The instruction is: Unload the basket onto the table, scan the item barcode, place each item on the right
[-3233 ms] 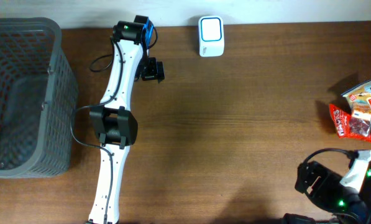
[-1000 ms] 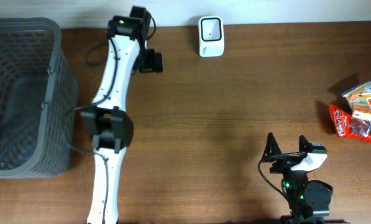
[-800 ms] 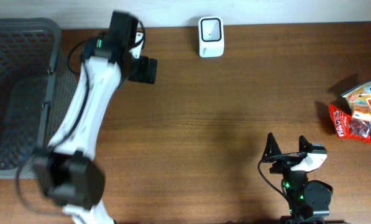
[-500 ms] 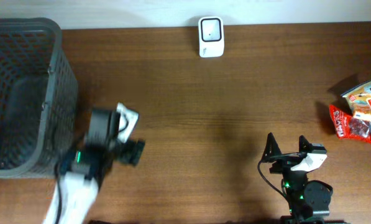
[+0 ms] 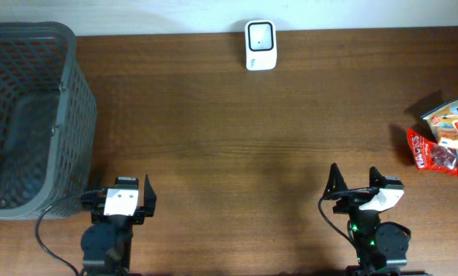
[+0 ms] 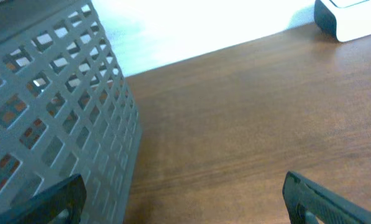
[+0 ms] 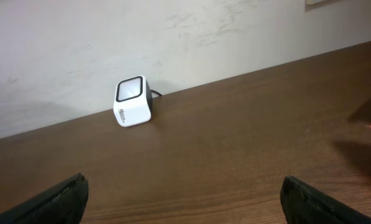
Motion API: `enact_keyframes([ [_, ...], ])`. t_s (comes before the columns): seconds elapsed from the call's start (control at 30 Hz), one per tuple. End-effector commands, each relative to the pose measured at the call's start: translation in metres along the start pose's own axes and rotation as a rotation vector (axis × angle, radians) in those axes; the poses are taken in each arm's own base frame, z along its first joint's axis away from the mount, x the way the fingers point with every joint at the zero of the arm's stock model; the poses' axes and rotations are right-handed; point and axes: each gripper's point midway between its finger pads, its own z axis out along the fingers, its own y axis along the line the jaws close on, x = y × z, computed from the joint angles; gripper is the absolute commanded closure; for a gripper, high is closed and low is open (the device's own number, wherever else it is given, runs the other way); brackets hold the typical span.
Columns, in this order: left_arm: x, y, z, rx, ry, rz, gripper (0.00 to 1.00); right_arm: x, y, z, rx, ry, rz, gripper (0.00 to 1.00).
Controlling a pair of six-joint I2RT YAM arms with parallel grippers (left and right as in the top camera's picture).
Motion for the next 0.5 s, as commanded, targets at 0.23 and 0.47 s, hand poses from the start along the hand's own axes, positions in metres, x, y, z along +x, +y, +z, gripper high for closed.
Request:
enact_keyframes([
  [0.23,0.006,-0.009,0.005,0.006,-0.164,-0.003,0.01,0.003,-0.001,0.000,0.003,0.004,-0.011,0.02],
  [0.47,0.010,-0.011,0.006,0.044,-0.147,-0.270,0.01,0.003,-0.001,0.000,0.003,0.004,-0.011,0.02],
])
